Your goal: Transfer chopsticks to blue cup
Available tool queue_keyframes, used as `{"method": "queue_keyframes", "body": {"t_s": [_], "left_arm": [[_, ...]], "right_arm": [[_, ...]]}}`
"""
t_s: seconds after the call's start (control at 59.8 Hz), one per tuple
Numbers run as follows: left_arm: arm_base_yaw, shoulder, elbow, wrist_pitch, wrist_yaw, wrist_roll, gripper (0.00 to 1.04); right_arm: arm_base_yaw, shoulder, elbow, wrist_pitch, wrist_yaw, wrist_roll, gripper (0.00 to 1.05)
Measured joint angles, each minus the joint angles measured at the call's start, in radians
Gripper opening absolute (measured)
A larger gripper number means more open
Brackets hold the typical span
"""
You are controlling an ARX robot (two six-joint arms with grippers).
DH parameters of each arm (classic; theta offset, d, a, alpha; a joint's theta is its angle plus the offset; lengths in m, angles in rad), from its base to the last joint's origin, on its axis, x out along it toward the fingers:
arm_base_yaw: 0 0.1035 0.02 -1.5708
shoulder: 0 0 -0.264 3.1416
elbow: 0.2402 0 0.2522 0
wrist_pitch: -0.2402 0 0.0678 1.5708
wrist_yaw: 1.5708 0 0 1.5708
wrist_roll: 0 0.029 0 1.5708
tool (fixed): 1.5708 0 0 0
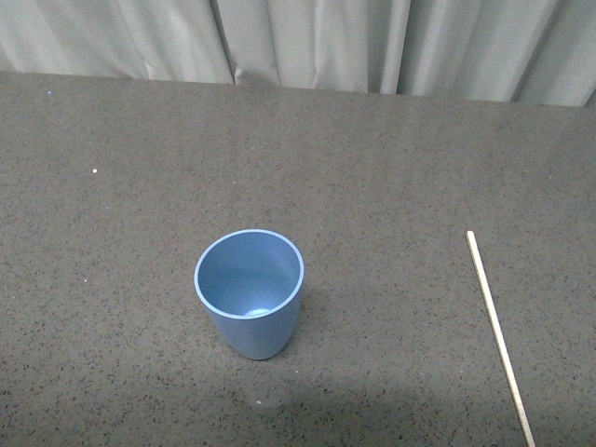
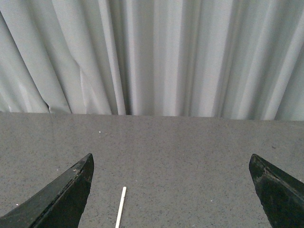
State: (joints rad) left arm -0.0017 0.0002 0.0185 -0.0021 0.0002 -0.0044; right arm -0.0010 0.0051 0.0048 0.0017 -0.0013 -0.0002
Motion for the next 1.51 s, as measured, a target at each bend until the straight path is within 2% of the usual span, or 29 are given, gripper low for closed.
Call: {"method": "queue_keyframes", "body": {"t_s": [0.151, 0.218, 0.268, 0.385, 0.485, 0.72, 0.87, 1.105, 1.506], "left_arm": [[0.0, 0.0, 0.0, 0.0, 0.0, 0.0, 0.98], [0.0, 0.0, 0.0, 0.0, -0.001, 0.0, 0.98], [0.0, 0.0, 0.0, 0.0, -0.002, 0.0, 0.98], [0.0, 0.0, 0.0, 0.0, 0.0, 0.0, 0.98], [0.0, 0.0, 0.0, 0.0, 0.0, 0.0, 0.98], [0.0, 0.0, 0.0, 0.0, 0.0, 0.0, 0.98], [0.0, 0.0, 0.0, 0.0, 0.0, 0.0, 0.98], [0.0, 0.0, 0.0, 0.0, 0.0, 0.0, 0.98], [0.0, 0.0, 0.0, 0.0, 0.0, 0.0, 0.98]], "right_arm": [[0.001, 0.001, 0.0, 0.0, 0.006, -0.004, 0.95], [0.093, 0.076, 0.006, 0.014, 0.274, -0.134, 0.95], [0.116, 0.162, 0.015, 0.042, 0.325, -0.177, 0.95], [0.122, 0.455, 0.065, 0.162, 0.273, -0.175, 0.95], [0.135, 0.69, 0.135, 0.195, 0.207, -0.119, 0.95], [0.186, 1.189, 0.34, 0.209, 0.123, 0.036, 0.95], [0.213, 1.484, 0.484, 0.142, 0.084, 0.123, 0.95], [0.234, 1.724, 0.605, 0.072, 0.039, 0.23, 0.95], [0.235, 1.909, 0.742, 0.0, 0.01, 0.273, 0.95]]}}
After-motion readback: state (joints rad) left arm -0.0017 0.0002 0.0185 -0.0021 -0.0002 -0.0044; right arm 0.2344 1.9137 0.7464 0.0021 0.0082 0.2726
